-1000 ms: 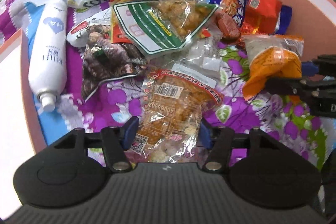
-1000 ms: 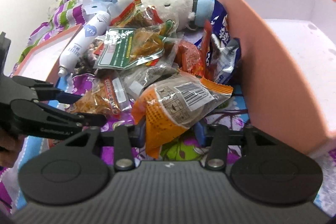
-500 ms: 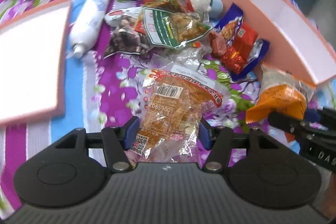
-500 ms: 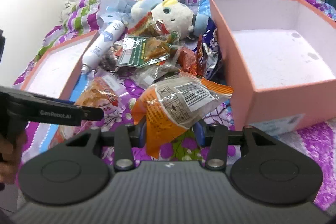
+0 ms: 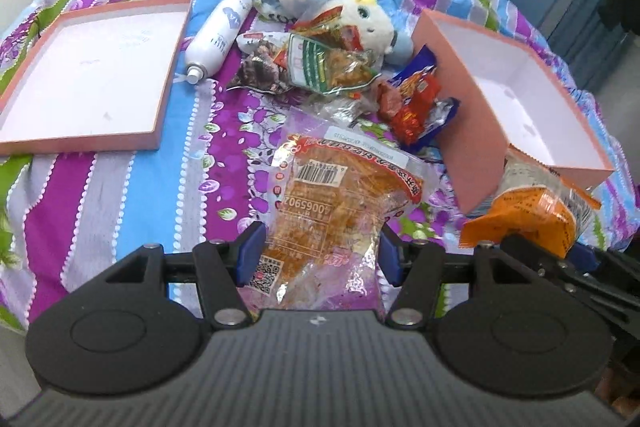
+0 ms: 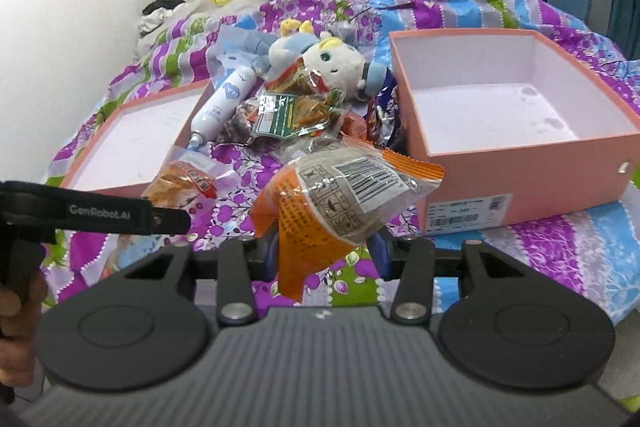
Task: Organize snacks
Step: 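Carry both packets over the deep pink box with both tools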
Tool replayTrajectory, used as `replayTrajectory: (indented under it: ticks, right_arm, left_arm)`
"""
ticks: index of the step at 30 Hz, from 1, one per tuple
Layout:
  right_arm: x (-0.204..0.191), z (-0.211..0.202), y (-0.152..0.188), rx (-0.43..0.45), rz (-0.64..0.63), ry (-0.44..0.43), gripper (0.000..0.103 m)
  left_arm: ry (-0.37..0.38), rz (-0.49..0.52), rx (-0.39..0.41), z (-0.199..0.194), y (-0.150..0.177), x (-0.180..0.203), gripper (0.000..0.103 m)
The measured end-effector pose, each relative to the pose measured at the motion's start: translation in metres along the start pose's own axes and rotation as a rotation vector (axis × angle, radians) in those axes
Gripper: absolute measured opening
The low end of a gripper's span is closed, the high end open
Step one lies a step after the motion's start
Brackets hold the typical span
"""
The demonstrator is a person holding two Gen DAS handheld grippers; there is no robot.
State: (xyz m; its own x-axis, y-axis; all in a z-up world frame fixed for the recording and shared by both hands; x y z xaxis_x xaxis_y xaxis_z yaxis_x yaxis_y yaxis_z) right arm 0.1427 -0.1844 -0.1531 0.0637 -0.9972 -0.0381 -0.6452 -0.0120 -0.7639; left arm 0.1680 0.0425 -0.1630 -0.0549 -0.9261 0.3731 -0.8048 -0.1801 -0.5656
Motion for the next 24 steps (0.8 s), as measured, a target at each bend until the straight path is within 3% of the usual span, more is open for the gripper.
replayTrajectory:
  ticks: [7,13,24]
  right_arm:
    - [0.016,-0.027,-0.008,0.063,0.002,0.032,0.047]
    - [0.042,-0.043,-0.028,0.127,0.032,0.075,0.047]
    - [0.103,-0.053,-0.078,0.219,0.089,0.166,0.047]
  left_arm:
    - [0.033,0.035,0.062,-0.026,-0.007,0.034,0.064]
    - [0.091,0.066,0.12,-0.037,-0.031,0.071,0.063]
    - [0.211,0.151,0.143,-0.015,-0.092,0.157,0.063]
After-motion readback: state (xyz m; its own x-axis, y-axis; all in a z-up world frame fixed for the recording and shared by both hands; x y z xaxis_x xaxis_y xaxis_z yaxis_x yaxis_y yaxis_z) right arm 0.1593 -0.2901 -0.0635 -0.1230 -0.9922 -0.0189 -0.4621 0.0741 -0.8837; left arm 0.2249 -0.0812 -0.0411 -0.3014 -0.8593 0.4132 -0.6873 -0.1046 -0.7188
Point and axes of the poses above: each gripper's, at about its wrist camera, not at the fingertips, and z roughly the way its jaws point, x to its right, y to its underside, the point moved 3 cm from there along z, roughly the way its jaws point, and after that the axes turned 13 degrees about y, right-handed, at the moved point
